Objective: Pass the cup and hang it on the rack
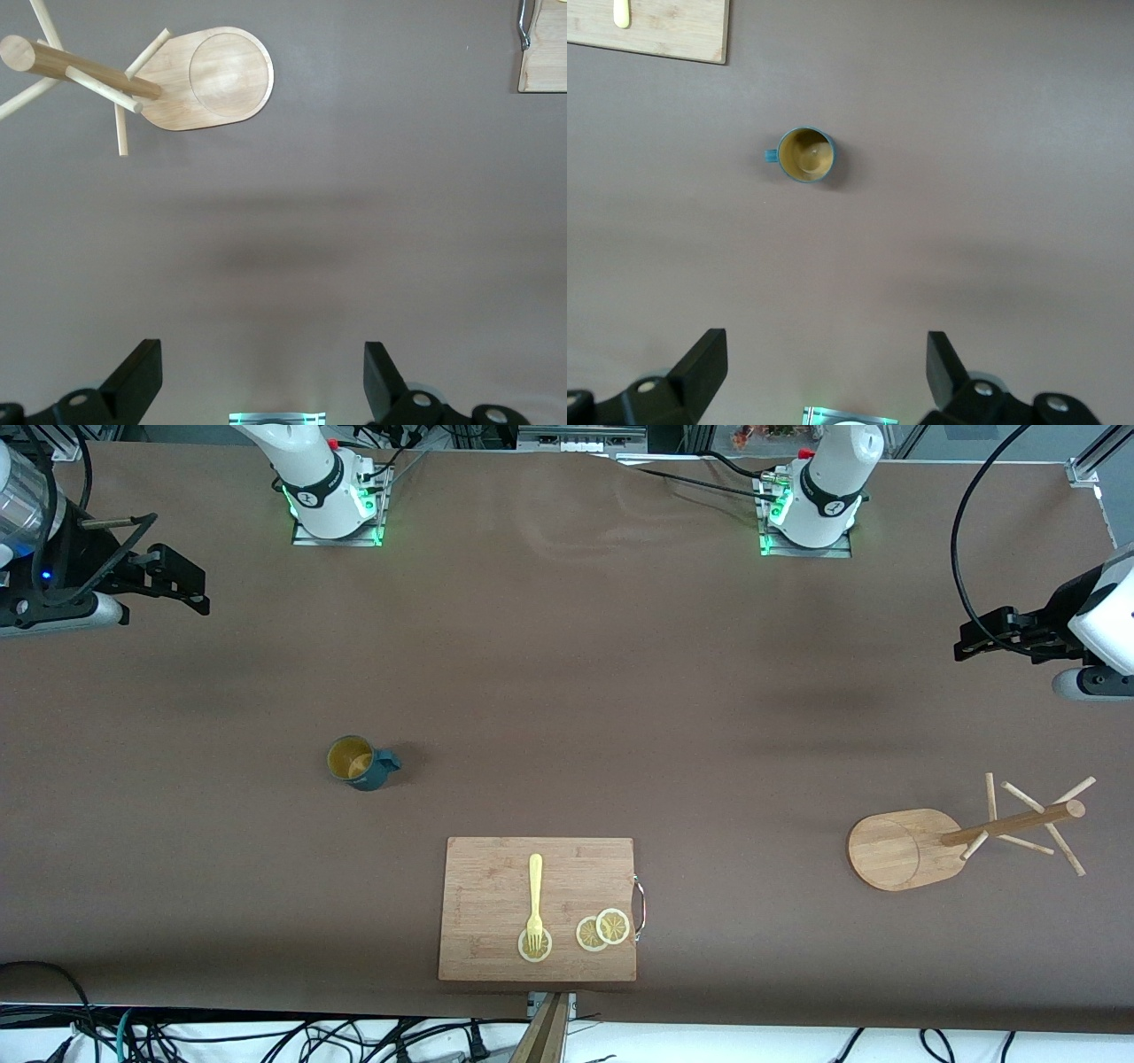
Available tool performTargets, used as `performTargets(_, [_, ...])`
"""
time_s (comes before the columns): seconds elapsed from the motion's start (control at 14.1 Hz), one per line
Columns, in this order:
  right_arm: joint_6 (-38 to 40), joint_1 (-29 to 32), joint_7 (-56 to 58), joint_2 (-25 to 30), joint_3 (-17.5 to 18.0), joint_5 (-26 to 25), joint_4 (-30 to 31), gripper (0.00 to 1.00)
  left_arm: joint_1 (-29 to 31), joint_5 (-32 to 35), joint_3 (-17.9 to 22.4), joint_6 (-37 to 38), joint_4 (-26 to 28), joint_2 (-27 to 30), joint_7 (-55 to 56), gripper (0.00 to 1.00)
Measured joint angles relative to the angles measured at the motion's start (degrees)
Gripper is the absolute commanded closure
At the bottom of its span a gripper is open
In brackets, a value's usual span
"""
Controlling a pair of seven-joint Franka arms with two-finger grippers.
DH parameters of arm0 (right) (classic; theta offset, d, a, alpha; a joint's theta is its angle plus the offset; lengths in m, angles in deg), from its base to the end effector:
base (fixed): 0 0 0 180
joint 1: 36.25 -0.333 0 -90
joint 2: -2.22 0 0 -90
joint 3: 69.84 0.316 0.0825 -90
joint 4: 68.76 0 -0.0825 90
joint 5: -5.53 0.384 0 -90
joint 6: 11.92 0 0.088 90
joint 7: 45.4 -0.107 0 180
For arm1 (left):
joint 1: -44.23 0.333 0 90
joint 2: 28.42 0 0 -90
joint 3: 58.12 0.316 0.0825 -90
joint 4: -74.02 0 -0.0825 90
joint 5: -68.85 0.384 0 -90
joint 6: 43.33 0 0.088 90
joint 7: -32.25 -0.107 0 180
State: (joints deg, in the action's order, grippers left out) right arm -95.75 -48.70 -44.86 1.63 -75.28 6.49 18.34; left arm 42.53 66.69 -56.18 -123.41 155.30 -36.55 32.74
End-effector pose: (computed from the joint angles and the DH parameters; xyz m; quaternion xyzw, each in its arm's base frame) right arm 0.5423 0.0689 0.6334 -0.9972 -0.0664 0.0340 0.0060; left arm 0.5790 -0.0036 0.6009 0.9965 0.0046 -0.0813 0.0162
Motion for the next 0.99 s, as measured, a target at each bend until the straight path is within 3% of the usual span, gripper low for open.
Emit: performTargets(0.99, [0.06, 0.2, 0.01, -1.9, 0.01, -0.03, 0.04, 0.01, 0.08, 0.0, 0.02, 0.0, 0.0, 0.0, 0.0, 0.0])
